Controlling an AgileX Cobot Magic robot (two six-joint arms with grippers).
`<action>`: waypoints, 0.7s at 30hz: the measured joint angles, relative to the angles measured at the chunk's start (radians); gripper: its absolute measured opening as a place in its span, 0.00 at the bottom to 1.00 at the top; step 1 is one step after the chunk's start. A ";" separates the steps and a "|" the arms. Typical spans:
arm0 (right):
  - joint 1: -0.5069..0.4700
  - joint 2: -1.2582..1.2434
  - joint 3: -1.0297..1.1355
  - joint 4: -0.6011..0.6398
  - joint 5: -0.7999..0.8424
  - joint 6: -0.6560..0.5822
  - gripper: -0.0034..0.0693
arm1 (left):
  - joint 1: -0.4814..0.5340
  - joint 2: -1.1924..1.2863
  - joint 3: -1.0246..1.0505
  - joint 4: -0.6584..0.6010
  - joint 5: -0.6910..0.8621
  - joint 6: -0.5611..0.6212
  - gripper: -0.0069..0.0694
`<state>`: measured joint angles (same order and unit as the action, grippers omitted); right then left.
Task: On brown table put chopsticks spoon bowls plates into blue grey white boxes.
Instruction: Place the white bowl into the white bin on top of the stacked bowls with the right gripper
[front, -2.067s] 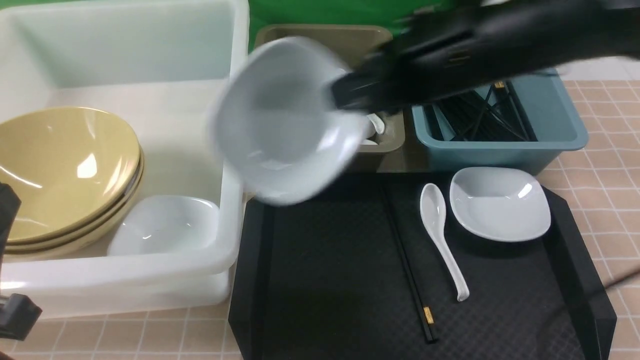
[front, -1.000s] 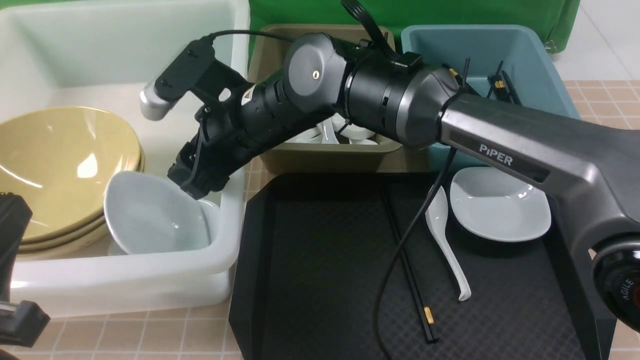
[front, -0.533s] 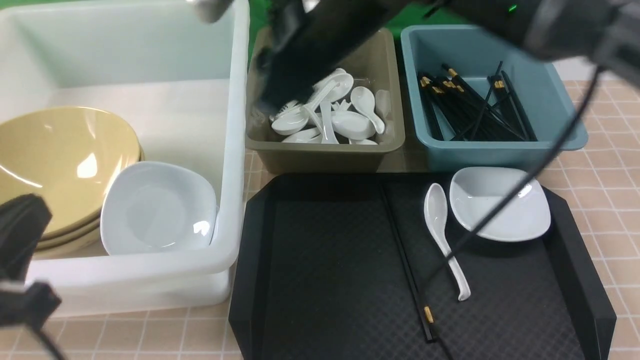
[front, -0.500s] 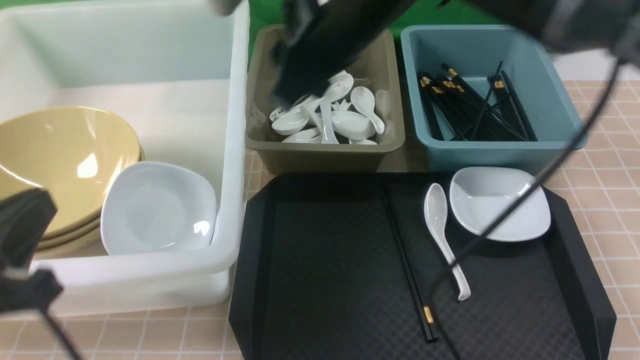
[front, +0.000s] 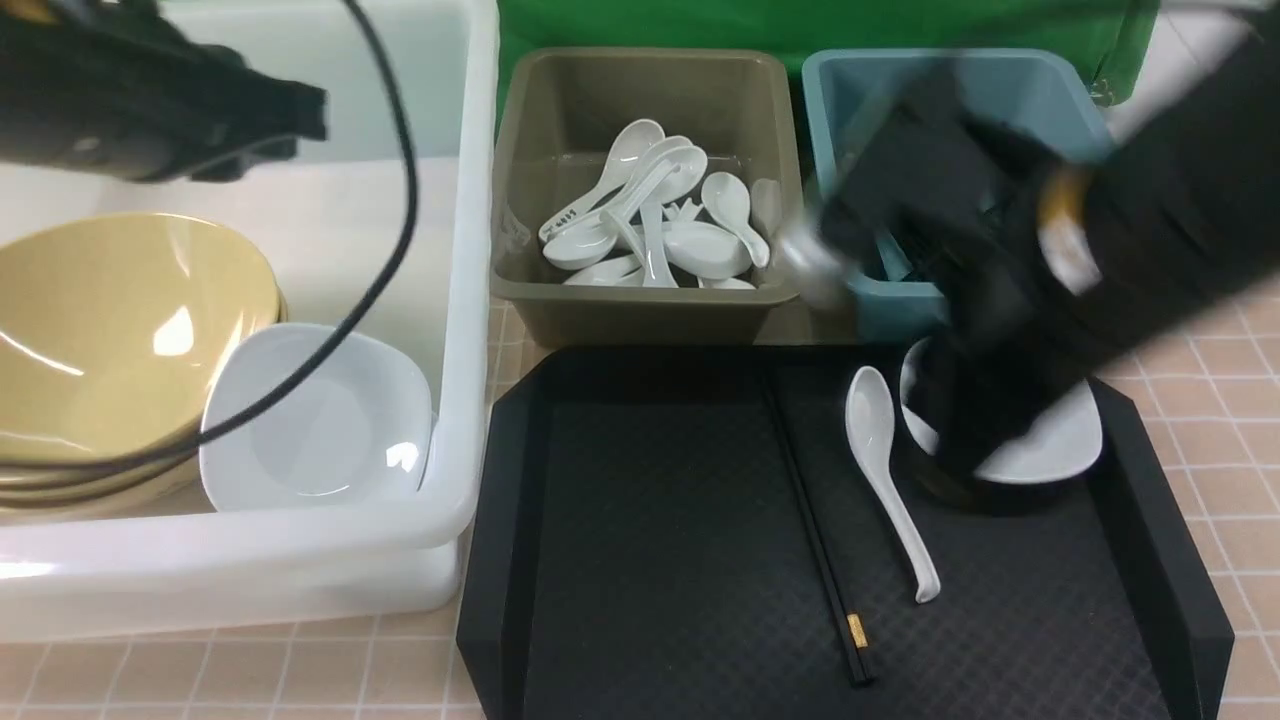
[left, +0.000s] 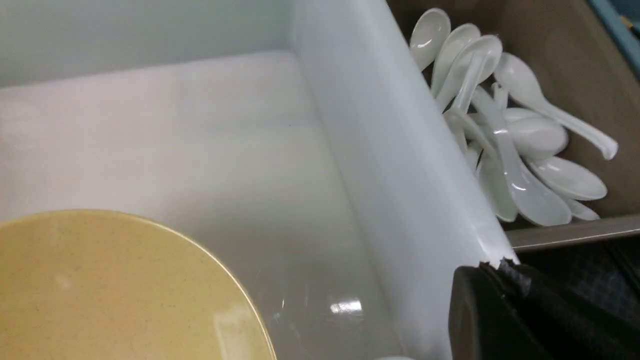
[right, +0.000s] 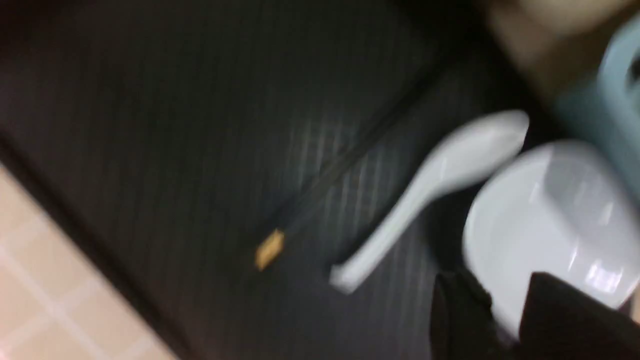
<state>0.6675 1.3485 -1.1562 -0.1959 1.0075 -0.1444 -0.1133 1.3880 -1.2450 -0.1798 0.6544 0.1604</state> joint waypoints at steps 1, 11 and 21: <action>-0.002 -0.018 0.013 0.000 -0.002 0.001 0.33 | 0.000 0.009 -0.009 0.000 0.000 0.000 0.08; -0.087 -0.365 0.456 -0.001 -0.177 0.120 0.10 | 0.000 0.362 -0.163 0.160 0.019 0.002 0.08; -0.088 -0.401 0.530 0.000 -0.222 0.161 0.10 | 0.000 0.394 -0.165 0.583 0.075 -0.226 0.08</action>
<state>0.5791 0.9476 -0.6264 -0.1960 0.7853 0.0162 -0.1133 1.7821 -1.4104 0.4037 0.7298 -0.0653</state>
